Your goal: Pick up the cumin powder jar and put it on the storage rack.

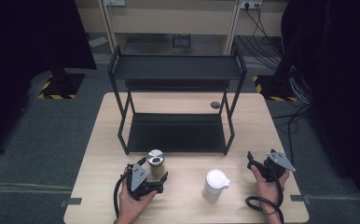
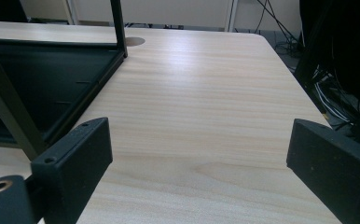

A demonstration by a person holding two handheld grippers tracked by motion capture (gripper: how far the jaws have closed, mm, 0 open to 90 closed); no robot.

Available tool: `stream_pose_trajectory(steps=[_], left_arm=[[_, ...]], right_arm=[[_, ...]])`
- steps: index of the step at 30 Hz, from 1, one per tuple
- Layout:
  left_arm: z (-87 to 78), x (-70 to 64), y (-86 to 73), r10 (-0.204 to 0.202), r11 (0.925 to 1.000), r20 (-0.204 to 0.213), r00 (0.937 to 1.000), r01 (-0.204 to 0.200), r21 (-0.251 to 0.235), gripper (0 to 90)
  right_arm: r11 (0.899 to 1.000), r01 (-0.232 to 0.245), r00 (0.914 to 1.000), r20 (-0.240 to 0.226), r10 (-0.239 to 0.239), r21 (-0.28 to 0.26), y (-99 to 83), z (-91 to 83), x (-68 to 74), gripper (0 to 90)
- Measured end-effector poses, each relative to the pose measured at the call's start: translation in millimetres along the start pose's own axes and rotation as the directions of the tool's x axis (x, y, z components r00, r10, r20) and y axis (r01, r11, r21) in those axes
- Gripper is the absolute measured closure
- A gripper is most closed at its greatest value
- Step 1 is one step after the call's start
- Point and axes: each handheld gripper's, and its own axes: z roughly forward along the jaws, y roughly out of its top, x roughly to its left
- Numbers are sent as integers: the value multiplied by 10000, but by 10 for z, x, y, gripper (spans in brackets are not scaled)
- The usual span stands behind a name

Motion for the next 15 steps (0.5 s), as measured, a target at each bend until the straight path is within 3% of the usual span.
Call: stream_pose_trajectory(steps=[15], left_arm=[[121,-13,74,-34,9996,-207,9998,39,270,227]], right_arm=[[10000,-8,10000,-38,7,-10,-2,-2,-4,69]])
